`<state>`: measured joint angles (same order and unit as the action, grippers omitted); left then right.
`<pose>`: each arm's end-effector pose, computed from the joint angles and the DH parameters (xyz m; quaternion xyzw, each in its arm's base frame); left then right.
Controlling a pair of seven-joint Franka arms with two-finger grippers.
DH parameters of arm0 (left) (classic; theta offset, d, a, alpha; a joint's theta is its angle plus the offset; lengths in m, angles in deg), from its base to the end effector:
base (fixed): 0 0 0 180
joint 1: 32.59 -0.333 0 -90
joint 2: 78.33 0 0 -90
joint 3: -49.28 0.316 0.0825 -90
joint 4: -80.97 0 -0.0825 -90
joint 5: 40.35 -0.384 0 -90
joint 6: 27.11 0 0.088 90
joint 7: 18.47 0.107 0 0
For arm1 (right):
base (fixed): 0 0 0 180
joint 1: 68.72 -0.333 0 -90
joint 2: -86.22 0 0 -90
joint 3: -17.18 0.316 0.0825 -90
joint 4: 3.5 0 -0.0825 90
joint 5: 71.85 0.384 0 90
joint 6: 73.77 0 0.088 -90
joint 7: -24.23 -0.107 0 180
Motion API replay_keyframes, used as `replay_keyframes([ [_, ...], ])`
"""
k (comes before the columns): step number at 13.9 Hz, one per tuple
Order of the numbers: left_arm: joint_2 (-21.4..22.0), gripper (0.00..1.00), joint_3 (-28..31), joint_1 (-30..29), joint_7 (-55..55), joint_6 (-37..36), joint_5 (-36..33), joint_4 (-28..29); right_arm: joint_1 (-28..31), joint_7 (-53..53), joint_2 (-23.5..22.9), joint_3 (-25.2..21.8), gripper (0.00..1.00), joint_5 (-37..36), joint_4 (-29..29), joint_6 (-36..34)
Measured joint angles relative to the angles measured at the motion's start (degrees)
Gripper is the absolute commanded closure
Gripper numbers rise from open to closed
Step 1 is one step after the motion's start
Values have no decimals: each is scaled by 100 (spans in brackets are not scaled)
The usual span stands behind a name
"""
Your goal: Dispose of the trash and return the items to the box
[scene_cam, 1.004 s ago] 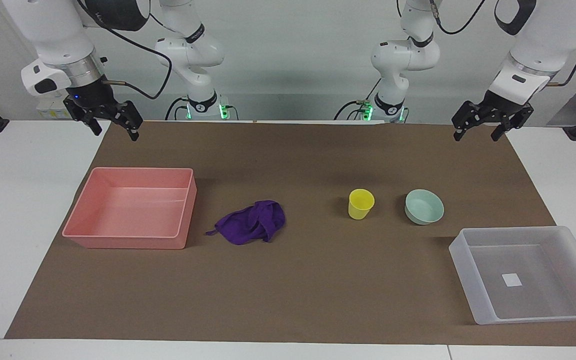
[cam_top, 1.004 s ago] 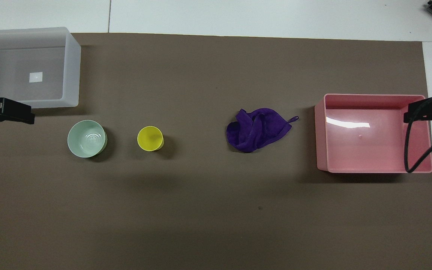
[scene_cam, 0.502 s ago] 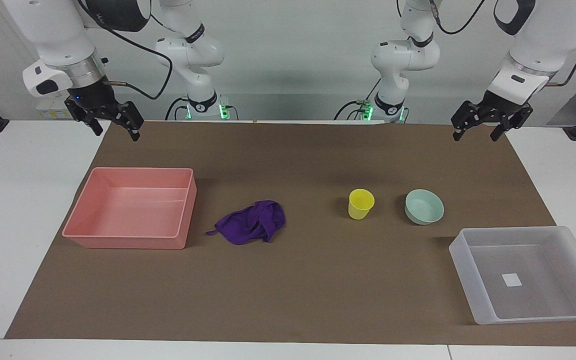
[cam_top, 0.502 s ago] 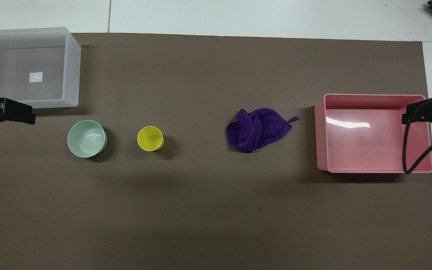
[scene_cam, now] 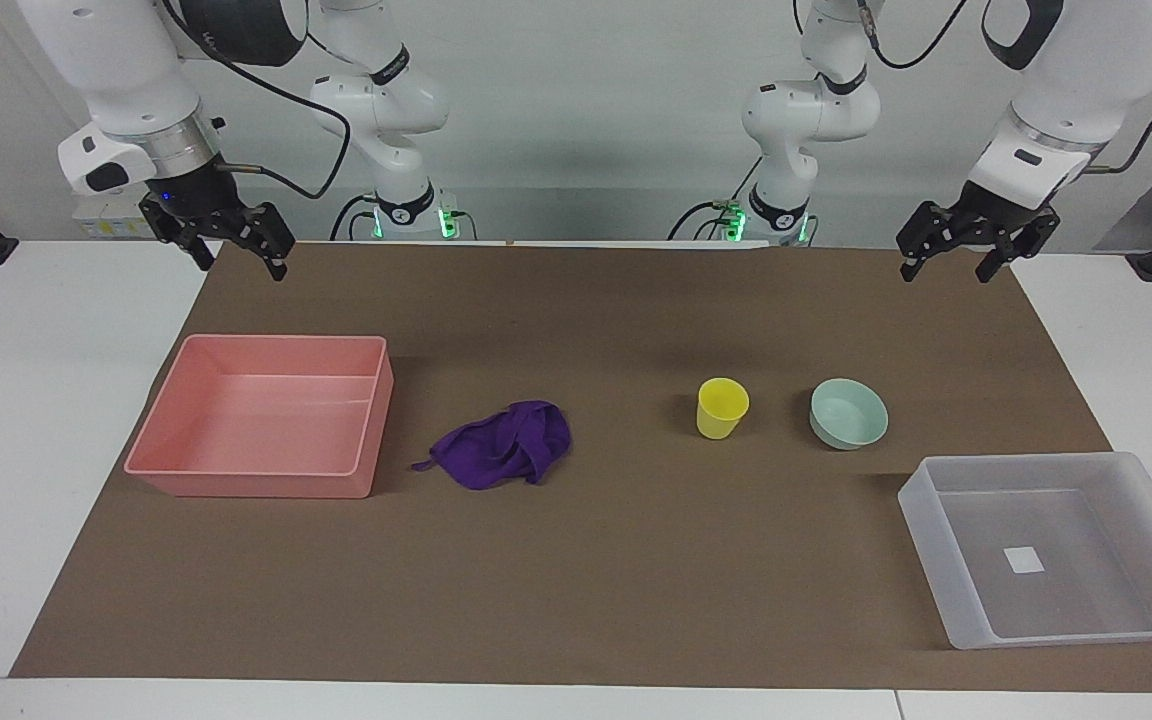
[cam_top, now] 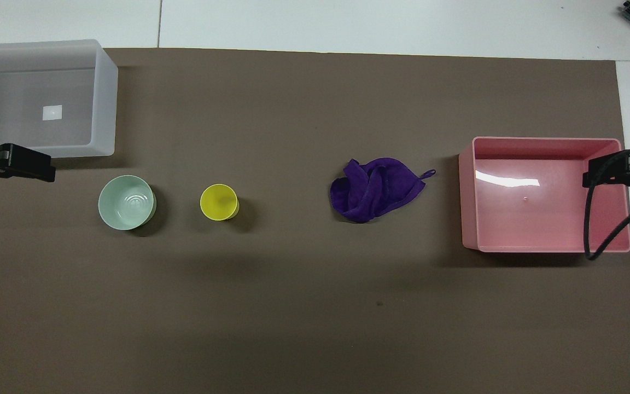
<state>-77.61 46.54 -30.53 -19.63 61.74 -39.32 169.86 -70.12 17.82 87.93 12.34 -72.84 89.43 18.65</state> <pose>0.5469 -0.0481 0.6388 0.9994 -0.0320 0.0055 0.0090 0.5478 -0.0354 0.6204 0.9963 -0.0856 0.0106 0.0071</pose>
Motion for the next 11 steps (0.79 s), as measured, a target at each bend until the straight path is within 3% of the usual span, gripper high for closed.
replay_keyframes([
  [6, 11, 0, 6, -6, 0, 274, 0, 182, -496, -152, -48, 65, 0, 4, 293, 890],
  [11, -11, 0, 62, -46, 0, 1149, 0, 845, -1158, -935, -654, 108, 0, 4, 461, 1848],
])
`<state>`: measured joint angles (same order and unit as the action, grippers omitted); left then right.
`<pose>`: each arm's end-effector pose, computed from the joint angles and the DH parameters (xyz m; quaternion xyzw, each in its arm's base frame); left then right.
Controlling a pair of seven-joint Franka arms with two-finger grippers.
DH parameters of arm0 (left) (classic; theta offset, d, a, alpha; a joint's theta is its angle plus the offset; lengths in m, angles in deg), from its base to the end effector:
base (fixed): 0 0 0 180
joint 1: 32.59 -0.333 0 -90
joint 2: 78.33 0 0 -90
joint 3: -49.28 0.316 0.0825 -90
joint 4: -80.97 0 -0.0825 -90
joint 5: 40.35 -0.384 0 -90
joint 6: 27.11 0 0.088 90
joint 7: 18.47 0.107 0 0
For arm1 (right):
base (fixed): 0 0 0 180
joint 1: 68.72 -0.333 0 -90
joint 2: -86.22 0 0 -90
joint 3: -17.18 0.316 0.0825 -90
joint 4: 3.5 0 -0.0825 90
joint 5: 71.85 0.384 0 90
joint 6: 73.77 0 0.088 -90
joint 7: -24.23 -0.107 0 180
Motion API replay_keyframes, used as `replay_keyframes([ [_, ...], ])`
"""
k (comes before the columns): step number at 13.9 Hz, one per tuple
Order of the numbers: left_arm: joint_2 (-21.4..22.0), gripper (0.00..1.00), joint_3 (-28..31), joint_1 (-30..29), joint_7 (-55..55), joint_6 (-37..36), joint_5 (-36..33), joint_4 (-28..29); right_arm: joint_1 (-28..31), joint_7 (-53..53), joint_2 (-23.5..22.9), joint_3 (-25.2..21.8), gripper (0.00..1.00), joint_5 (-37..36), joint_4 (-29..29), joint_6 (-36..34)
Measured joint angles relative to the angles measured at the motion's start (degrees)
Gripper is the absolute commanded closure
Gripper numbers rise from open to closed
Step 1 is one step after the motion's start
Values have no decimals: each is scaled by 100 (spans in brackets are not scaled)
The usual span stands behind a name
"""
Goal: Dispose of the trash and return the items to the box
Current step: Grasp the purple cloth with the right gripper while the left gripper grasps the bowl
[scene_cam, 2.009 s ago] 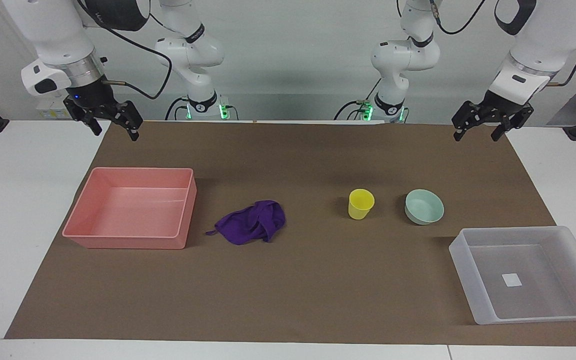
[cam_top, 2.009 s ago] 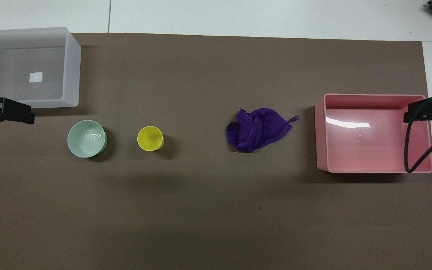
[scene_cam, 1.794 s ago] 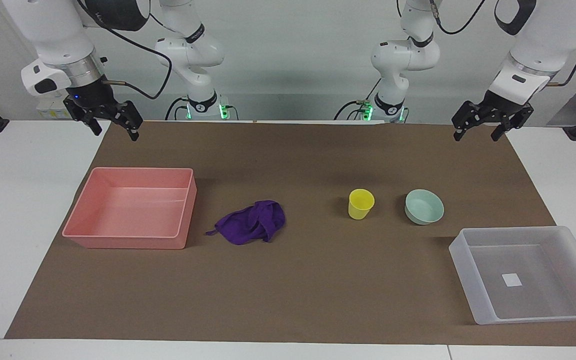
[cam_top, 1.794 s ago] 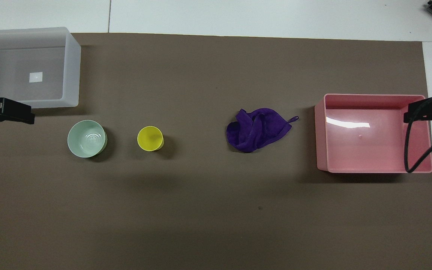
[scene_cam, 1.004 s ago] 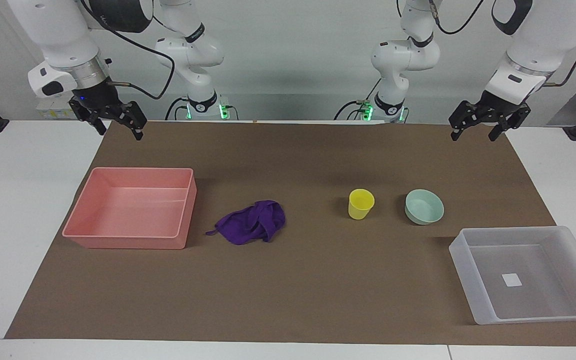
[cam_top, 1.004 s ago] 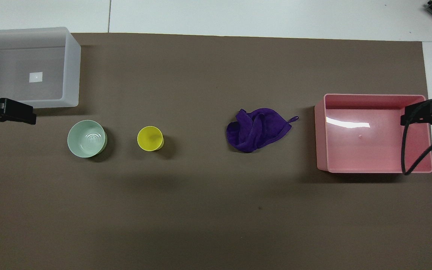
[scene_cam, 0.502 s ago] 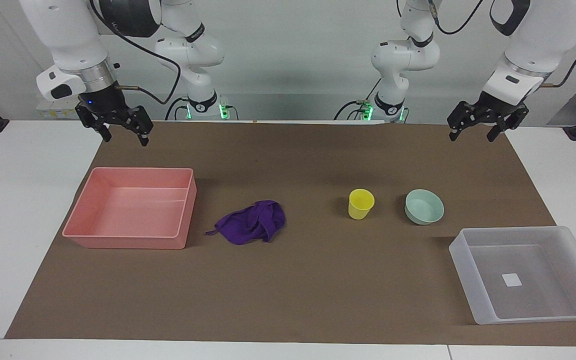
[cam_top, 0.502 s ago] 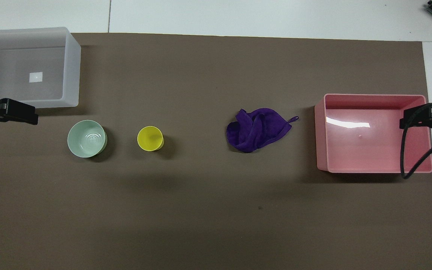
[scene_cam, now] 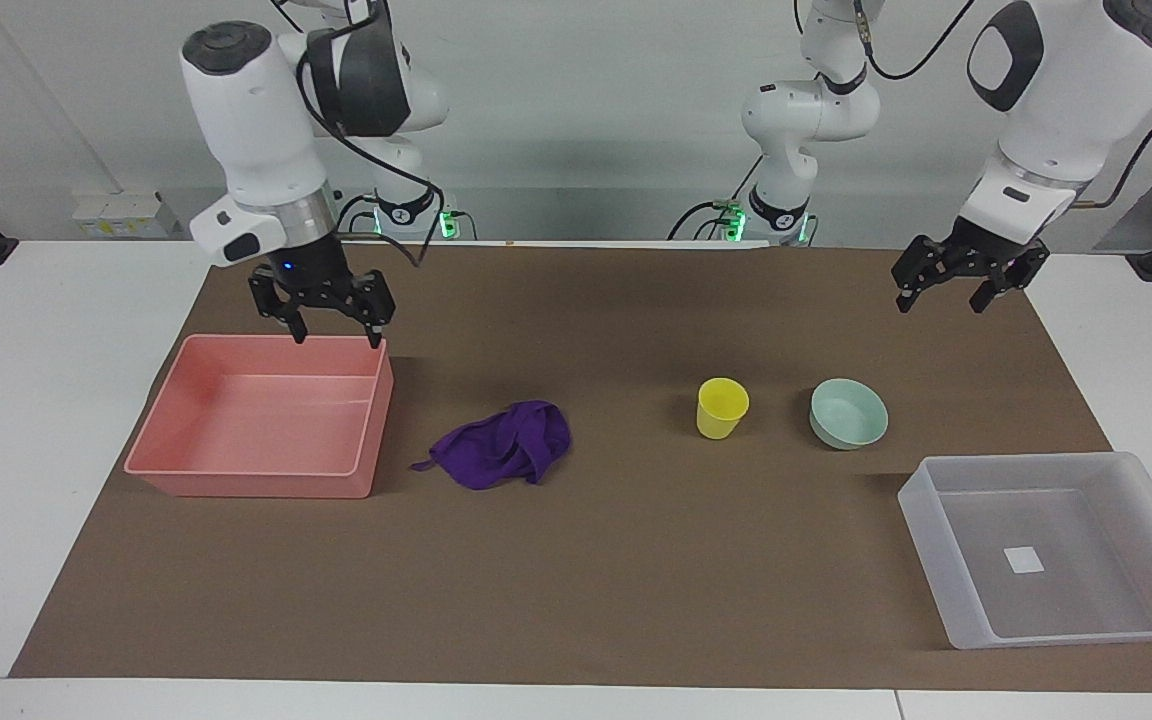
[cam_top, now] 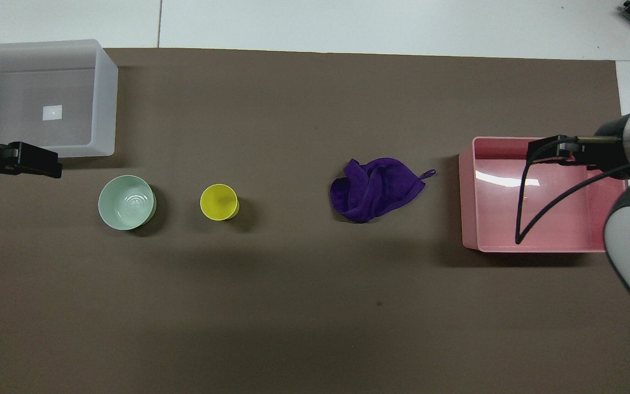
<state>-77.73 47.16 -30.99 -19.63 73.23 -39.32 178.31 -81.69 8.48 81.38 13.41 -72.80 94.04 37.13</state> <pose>0.5635 -0.0383 0.5855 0.9992 -0.0210 0.0310 0.0100 0.5967 0.0968 0.5465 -0.9957 0.0543 -0.0749 0.0056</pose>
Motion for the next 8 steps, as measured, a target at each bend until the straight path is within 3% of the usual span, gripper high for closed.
replay_keyframes([
  [8, -208, 0, 11, -243, 52, 1980, 0, 1600, -995, -534, -1214, 23, 0, -2, 320, 1807],
])
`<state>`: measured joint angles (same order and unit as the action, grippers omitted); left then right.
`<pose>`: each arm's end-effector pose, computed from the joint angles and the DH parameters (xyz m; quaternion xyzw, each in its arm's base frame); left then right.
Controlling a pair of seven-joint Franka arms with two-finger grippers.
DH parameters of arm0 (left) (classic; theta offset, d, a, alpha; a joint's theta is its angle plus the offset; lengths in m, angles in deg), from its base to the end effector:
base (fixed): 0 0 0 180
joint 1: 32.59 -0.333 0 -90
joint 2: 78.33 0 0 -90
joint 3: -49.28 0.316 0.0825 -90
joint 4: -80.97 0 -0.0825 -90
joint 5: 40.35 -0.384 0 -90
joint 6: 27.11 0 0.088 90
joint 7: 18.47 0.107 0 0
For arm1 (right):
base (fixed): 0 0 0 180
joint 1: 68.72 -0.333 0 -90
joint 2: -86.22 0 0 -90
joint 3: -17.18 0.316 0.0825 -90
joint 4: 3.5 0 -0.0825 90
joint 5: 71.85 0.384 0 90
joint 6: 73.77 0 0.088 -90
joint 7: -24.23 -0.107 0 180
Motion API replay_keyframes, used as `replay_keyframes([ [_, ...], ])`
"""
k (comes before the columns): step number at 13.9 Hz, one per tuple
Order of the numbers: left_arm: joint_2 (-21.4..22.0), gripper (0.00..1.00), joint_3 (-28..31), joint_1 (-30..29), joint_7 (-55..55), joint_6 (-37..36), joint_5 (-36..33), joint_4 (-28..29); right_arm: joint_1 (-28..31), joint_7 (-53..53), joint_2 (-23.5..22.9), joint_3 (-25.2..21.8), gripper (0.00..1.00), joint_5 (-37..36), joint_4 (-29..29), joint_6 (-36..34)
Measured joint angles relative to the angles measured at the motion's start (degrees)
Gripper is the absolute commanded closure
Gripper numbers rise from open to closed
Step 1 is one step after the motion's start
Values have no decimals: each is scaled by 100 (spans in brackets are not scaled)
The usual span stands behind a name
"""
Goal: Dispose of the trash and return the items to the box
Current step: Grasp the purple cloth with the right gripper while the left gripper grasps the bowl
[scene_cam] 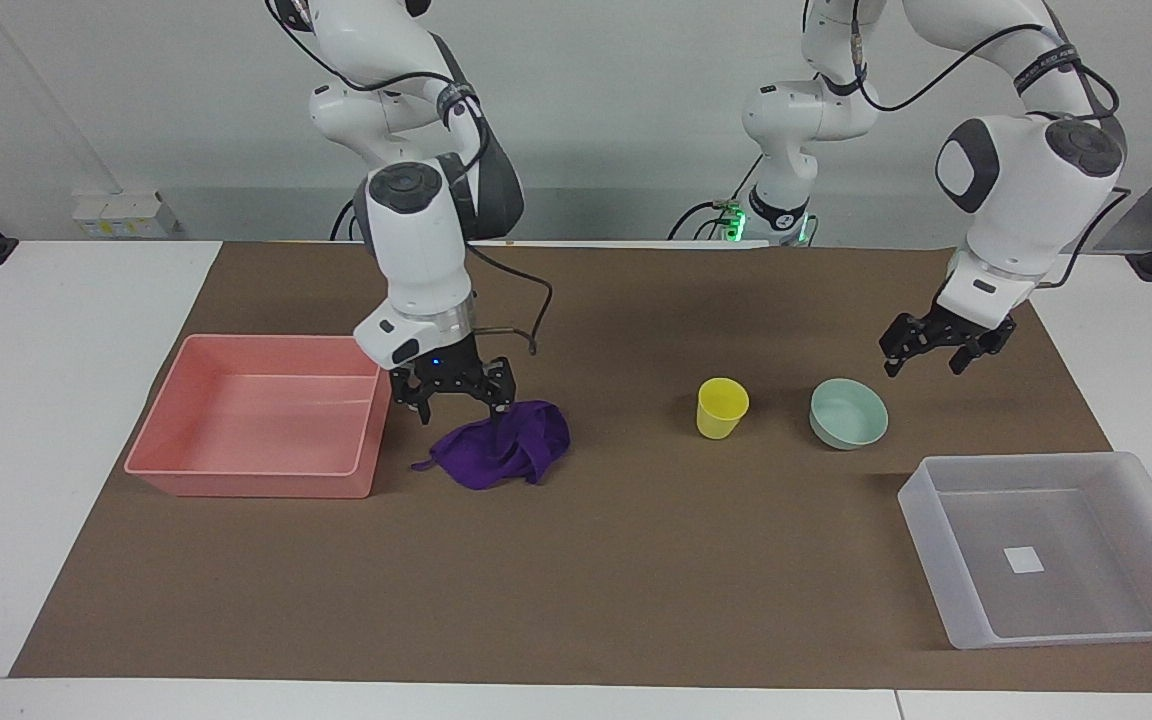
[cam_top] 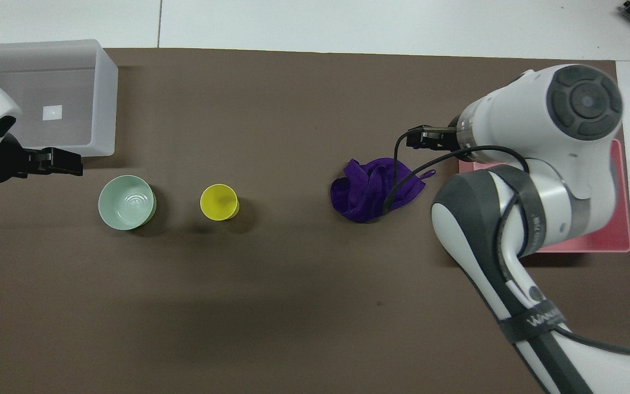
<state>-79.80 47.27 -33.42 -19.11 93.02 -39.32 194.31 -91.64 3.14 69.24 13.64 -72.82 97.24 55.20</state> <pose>0.5712 -0.0125 0.4622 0.9989 -0.0005 0.0463 0.0092 0.6185 0.2206 0.4181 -0.9950 0.0080 -0.0977 0.0191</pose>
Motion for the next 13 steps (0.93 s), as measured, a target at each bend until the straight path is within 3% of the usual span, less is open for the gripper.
replay_keyframes([
  [5, -316, 0, -7, -20, 65, 1009, 0, 562, -441, 57, -270, 2, 0, -13, 297, 326],
  [11, -652, 0, -18, -20, 76, 1703, 96, 994, -485, 520, -604, -28, 0, -13, 496, 623],
  [12, -733, 8, -18, -20, 76, 1773, 114, 996, -480, 532, -613, -29, 0, -13, 574, 744],
  [13, -789, 12, -18, -20, 76, 1809, 141, 997, -481, 547, -618, -28, 17, -13, 661, 857],
])
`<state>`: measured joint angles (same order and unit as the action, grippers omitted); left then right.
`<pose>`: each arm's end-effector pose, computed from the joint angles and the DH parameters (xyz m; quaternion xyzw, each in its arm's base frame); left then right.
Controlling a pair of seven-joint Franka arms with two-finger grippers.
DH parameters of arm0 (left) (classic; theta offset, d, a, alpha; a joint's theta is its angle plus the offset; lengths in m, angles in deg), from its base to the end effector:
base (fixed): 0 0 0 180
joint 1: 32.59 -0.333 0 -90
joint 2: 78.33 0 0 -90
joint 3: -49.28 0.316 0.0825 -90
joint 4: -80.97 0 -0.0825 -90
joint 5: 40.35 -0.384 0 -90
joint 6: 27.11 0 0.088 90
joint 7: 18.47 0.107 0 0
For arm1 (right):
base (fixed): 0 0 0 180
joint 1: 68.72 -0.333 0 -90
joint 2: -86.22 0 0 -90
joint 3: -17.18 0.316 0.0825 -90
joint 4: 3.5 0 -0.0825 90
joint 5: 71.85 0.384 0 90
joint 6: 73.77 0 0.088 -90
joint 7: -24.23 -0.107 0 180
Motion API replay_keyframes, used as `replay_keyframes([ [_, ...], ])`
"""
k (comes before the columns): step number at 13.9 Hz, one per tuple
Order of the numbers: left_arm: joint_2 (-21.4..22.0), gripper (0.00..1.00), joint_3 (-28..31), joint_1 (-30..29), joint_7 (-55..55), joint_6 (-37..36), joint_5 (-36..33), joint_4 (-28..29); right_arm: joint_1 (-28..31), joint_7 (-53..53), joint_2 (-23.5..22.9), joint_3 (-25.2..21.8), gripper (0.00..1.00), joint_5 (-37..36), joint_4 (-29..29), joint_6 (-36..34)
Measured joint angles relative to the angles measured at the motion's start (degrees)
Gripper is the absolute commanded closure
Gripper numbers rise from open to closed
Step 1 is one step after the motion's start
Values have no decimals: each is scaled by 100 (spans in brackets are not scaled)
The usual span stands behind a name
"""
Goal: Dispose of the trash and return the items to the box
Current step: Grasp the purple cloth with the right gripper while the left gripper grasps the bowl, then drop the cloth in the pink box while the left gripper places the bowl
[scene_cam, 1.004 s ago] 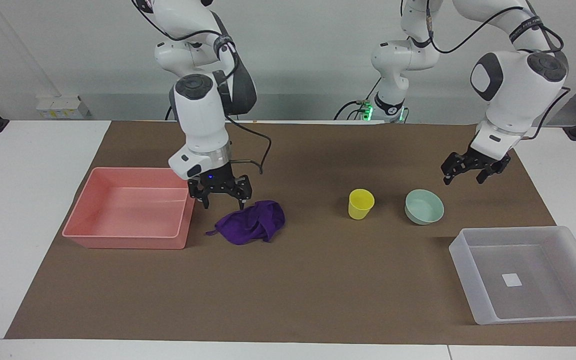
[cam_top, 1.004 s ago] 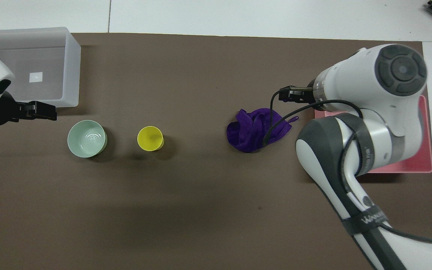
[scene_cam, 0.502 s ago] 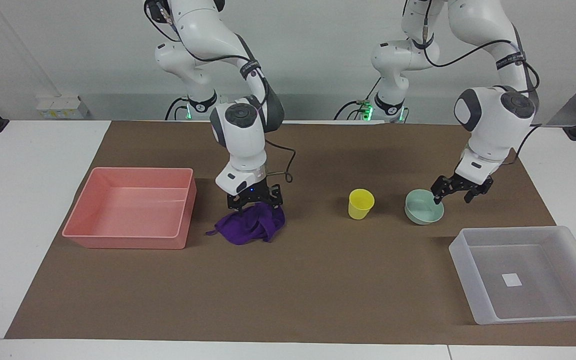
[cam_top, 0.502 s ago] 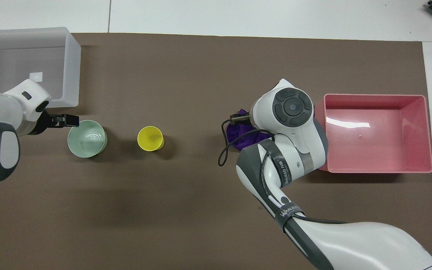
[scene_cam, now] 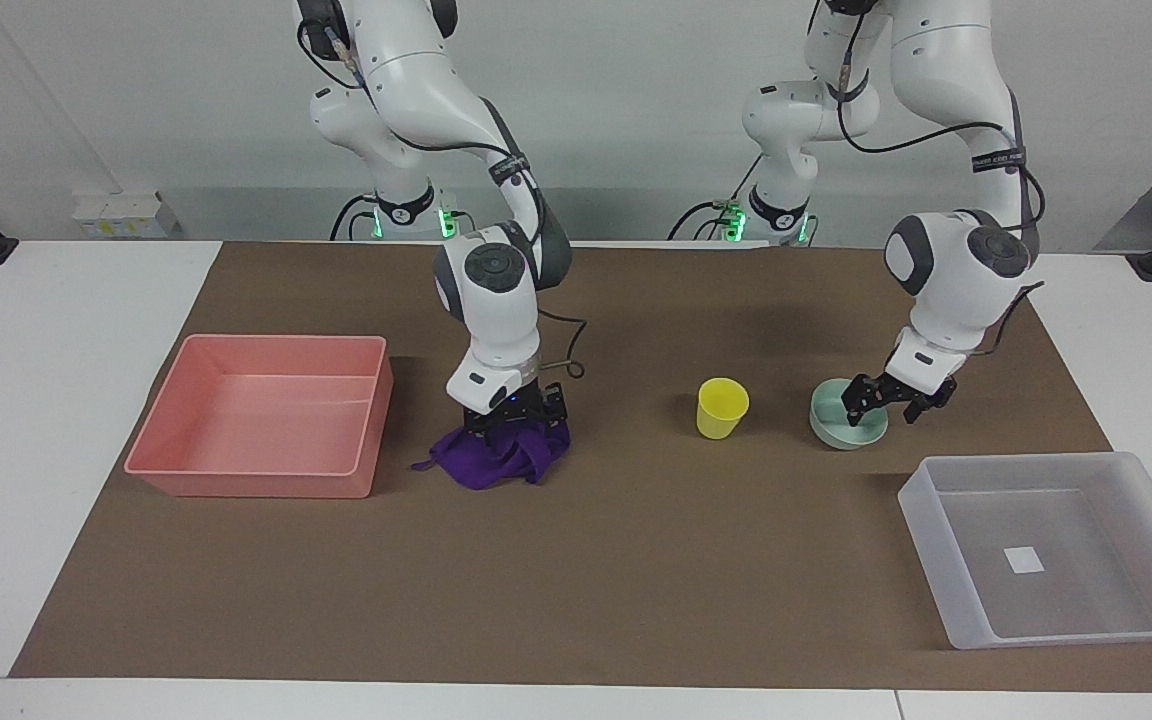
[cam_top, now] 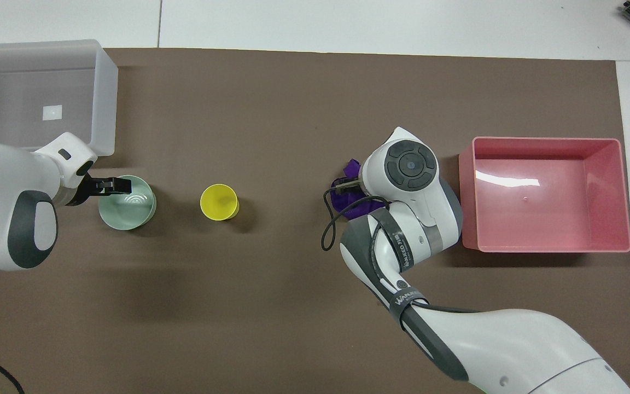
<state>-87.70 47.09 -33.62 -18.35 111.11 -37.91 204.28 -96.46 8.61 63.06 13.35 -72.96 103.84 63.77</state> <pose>0.5689 -0.0115 0.3338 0.9987 0.0044 0.0482 0.0185 0.5896 0.2644 0.3096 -0.9945 -0.0823 -0.0649 0.0021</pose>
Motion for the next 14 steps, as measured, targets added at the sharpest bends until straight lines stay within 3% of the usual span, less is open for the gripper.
replay_keyframes([
  [2, -59, 28, 2, -5, 0, 23, 201, 0, 0, 9, -1, 0, 100, -1, 131, 134],
  [3, -63, 45, 9, -19, 0, 23, 292, 1, -2, 9, -1, 1, 100, 0, 168, 143],
  [5, -62, 96, 14, -44, 1, 23, 390, 3, -7, -70, -1, 2, 100, 1, 219, 196],
  [6, -62, 100, 13, -48, 1, 21, 428, 5, -8, -85, 0, 2, 100, 1, 220, 199],
  [10, -36, 100, 8, -50, 1, 15, 472, -13, -4, -185, 42, -16, 100, 1, 172, 145],
  [14, 171, 100, 13, -97, 1, -476, 499, -448, 11, -649, 333, -73, 100, 1, -384, -814],
])
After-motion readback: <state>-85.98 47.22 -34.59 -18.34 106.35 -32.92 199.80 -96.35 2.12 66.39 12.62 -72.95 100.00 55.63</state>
